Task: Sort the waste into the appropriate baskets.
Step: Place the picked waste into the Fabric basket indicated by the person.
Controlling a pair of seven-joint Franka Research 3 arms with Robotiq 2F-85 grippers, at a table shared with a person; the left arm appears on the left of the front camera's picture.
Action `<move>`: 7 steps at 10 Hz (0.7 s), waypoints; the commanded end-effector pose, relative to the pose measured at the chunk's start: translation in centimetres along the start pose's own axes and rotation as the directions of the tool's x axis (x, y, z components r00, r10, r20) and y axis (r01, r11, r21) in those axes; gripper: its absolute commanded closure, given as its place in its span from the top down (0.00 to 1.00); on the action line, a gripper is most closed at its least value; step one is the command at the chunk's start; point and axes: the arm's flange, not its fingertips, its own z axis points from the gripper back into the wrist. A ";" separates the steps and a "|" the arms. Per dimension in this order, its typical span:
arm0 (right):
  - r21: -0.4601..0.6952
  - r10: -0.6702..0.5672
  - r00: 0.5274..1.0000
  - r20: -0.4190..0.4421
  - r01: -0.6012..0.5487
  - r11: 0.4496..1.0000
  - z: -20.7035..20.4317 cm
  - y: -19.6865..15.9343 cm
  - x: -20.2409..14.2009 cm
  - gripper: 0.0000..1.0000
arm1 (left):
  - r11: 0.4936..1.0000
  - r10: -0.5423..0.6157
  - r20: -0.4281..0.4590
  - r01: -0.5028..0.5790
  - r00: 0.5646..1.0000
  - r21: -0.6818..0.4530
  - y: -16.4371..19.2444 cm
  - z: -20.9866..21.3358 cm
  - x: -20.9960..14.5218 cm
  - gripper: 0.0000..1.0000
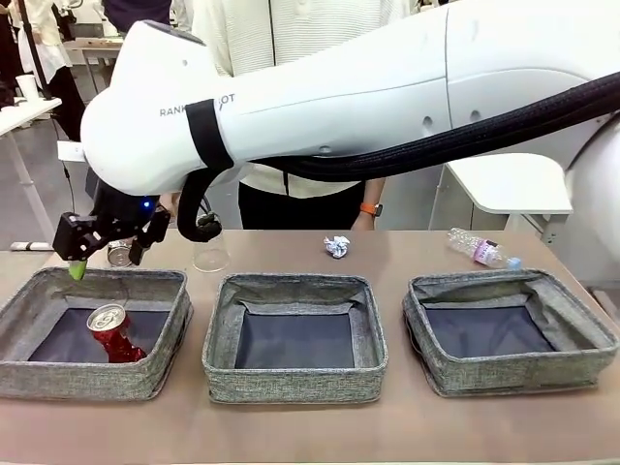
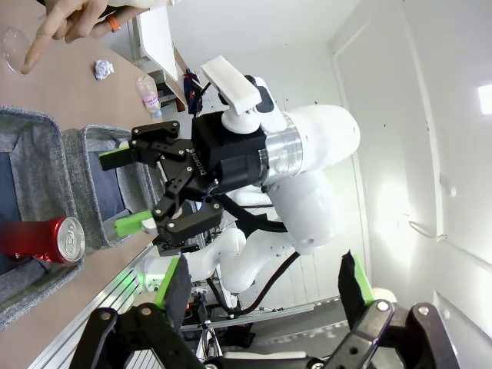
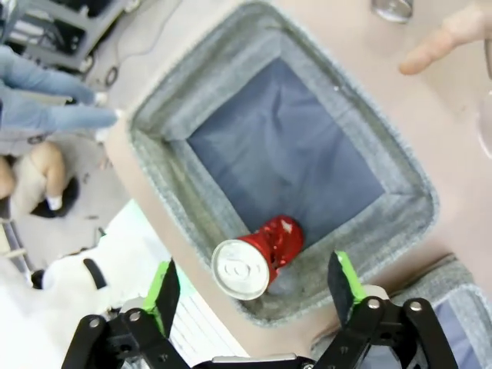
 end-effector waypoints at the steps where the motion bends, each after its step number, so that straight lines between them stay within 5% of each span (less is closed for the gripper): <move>1: 0.019 0.000 1.000 0.022 -0.001 1.000 0.3 -0.5 -1.7 1.00 | 1.000 -0.021 0.006 0.022 1.000 -0.023 -0.2 -0.2 -0.2 1.00; 4: 0.117 -0.151 0.982 0.118 0.137 0.984 5.5 -0.7 -4.2 1.00 | 1.000 -0.021 0.006 0.022 1.000 -0.023 -0.2 -0.2 -0.2 1.00; 5: 0.277 -0.262 0.939 0.224 0.196 0.941 10.6 -1.0 -8.2 1.00 | 1.000 -0.021 0.006 0.022 1.000 -0.023 -0.2 -0.2 -0.2 1.00; 7: 0.370 -0.320 0.817 0.480 0.142 0.918 18.1 -1.7 -17.9 1.00 | 1.000 -0.021 0.006 0.022 1.000 -0.023 -0.2 -0.2 -0.2 1.00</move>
